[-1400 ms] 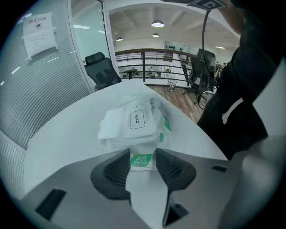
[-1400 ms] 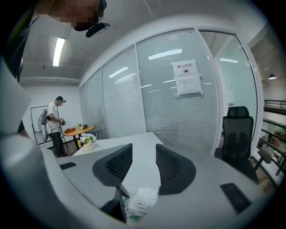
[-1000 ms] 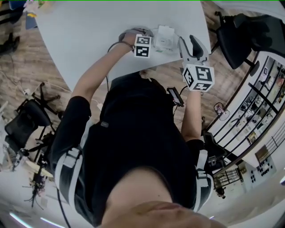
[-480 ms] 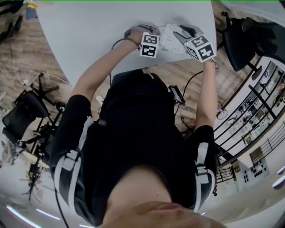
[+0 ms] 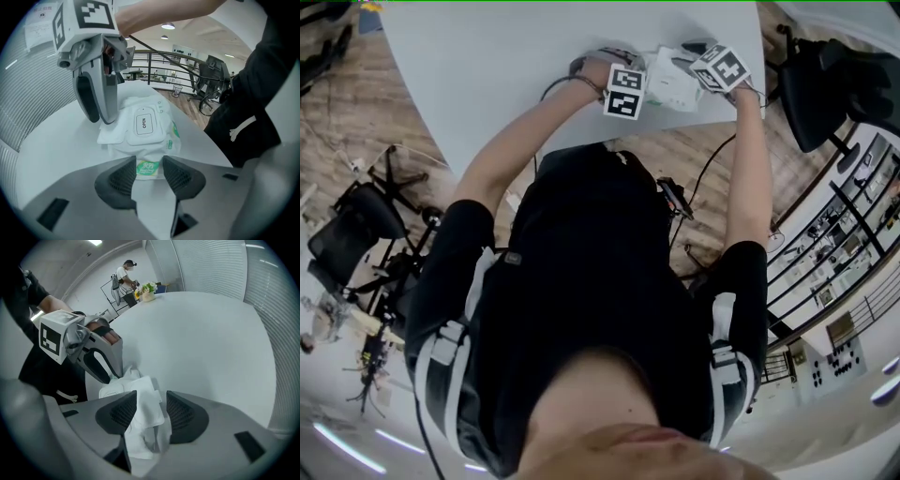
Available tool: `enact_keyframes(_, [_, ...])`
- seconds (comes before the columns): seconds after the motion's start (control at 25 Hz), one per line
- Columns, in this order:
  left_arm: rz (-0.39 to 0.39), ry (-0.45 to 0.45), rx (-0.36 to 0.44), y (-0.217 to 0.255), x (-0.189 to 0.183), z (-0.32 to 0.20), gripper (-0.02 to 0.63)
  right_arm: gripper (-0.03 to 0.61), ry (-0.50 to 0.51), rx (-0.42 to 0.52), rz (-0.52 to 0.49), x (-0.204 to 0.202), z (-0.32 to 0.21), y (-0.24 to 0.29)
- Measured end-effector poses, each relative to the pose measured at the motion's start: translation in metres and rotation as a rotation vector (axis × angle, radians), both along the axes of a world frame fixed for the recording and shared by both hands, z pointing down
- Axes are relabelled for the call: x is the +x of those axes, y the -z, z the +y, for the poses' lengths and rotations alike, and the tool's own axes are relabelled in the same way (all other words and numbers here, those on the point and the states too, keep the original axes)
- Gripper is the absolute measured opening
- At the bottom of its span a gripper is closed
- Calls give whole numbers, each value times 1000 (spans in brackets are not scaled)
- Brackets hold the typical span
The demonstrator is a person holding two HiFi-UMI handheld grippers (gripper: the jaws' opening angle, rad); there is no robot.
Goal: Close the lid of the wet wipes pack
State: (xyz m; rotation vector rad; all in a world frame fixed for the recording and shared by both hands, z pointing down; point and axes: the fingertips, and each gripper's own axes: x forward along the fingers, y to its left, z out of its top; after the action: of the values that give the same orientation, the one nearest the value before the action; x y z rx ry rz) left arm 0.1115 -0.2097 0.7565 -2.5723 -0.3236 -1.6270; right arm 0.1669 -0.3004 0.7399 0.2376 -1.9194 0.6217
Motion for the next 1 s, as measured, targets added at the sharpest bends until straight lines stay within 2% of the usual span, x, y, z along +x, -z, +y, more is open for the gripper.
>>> enact_keyframes(0.16, [-2,7,-4,-1,0,0,190,213,12,-80,-9,2,4,-22])
enact_keyframes(0.32, [-7,11,4,-1,2,0,190,174,-11,-136,-47,3,6,-22])
enact_keyframes(0.6, [-20,13,9,1,1,3,190,138,16,-64,-82,0,12,14])
enact_keyframes(0.84, [-21,25,11,0,3,4,190,138,66,-11,-116,-2,35,41])
enact_keyframes(1.0, [-38,34,23,-1,3,5,189,156,107,9,-99,-3,62,43])
